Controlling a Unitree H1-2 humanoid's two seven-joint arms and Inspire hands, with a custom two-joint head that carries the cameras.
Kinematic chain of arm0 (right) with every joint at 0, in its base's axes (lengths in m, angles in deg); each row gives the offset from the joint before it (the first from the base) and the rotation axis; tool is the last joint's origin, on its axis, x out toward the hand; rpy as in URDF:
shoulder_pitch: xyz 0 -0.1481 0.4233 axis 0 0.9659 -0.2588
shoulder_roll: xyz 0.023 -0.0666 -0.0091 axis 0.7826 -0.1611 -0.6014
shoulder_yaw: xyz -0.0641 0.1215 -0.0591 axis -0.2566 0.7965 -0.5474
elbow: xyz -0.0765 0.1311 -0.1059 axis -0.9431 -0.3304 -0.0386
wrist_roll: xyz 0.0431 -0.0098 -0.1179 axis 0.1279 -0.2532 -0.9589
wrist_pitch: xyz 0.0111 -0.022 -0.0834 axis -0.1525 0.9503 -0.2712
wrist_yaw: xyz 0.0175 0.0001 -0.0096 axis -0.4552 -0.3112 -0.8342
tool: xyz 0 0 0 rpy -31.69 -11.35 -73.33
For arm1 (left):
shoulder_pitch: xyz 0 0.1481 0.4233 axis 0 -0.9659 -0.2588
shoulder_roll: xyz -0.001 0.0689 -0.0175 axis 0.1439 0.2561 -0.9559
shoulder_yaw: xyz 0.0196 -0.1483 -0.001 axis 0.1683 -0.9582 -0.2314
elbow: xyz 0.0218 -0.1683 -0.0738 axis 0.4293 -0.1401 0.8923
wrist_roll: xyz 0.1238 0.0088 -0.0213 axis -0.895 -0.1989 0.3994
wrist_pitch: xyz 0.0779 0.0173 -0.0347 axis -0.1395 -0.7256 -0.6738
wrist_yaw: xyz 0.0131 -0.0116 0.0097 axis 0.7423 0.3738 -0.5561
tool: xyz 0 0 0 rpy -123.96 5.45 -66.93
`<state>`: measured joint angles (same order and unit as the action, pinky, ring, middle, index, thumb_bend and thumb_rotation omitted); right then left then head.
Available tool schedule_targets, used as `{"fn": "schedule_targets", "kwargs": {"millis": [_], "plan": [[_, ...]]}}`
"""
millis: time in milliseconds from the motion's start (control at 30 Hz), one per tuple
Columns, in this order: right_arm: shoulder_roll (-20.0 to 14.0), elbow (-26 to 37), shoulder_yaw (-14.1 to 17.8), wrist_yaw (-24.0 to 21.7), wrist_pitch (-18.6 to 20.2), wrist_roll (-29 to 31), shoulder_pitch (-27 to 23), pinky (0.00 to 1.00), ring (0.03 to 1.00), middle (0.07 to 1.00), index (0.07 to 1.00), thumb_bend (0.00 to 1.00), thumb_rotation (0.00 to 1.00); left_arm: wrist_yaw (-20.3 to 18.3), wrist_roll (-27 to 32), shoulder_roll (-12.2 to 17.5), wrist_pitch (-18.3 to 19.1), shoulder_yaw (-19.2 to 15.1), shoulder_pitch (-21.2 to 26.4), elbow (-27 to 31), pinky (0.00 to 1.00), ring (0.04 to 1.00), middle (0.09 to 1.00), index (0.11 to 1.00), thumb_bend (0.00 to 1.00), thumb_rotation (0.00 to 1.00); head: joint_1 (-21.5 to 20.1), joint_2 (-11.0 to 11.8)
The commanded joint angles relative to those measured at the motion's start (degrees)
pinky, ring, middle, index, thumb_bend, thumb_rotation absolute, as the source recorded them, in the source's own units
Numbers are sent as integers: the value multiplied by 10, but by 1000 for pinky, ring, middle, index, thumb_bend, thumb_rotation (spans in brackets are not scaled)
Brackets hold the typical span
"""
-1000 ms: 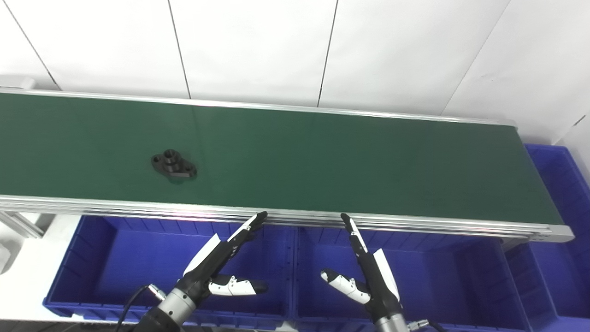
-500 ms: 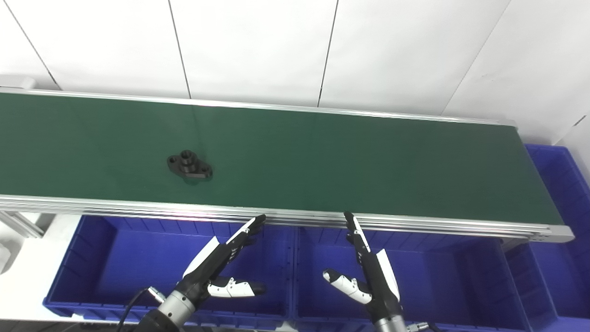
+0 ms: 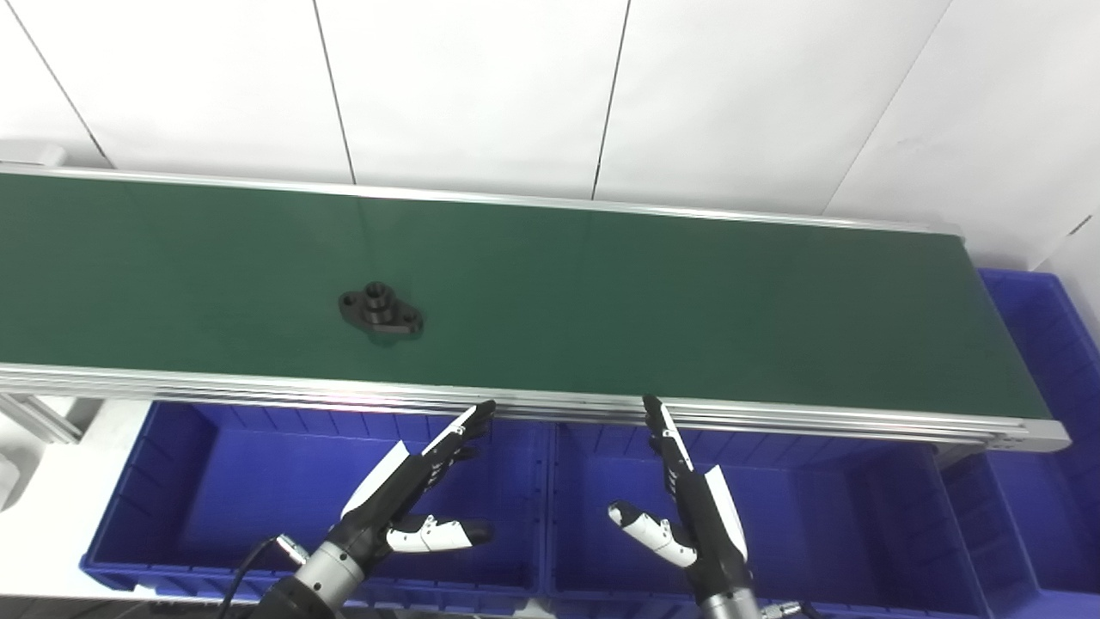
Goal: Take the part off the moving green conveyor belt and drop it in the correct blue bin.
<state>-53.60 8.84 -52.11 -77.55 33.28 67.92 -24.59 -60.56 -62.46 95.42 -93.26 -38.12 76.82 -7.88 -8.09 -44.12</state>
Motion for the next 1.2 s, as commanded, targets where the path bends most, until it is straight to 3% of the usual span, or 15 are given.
{"fn": "schedule_targets", "kwargs": {"millis": [0, 167, 367, 600, 800, 900, 1167], "plan": [[-1, 8, 2, 0, -31, 0, -5, 978, 999, 1000, 1000, 901, 758, 0, 8, -2, -18, -4, 9, 9, 910, 972, 992, 981, 857, 665, 2, 1], [-4, -1, 4, 2, -39, 1, -3, 975, 1000, 1000, 1000, 901, 758, 6, 0, -6, -35, -1, 7, -3, 904, 964, 985, 978, 856, 669, 35, 24], [-24, -27, -4, 25, -50, 1, -1, 975, 988, 1000, 1000, 903, 779, 12, -19, -14, -46, 8, 2, -20, 919, 976, 994, 986, 853, 663, 96, 78], [-52, -52, -35, 59, -51, 10, -7, 971, 977, 1000, 1000, 924, 791, 23, -31, -24, -74, 15, 6, -55, 913, 980, 1000, 996, 817, 621, 105, 104], [-67, -49, -56, 92, -51, 11, -9, 973, 973, 1000, 1000, 915, 772, 37, -46, -22, -75, 21, 7, -62, 926, 987, 1000, 1000, 820, 644, 103, 109], [-81, -39, -73, 135, -51, -14, -13, 955, 977, 1000, 1000, 902, 761, 39, -45, -21, -75, 23, 8, -64, 918, 983, 1000, 1000, 828, 649, 102, 109], [-116, 33, -101, 214, -51, -35, -26, 913, 948, 966, 964, 851, 592, 40, -44, -15, -75, 26, 9, -62, 891, 969, 1000, 1000, 826, 663, 84, 106]]}}
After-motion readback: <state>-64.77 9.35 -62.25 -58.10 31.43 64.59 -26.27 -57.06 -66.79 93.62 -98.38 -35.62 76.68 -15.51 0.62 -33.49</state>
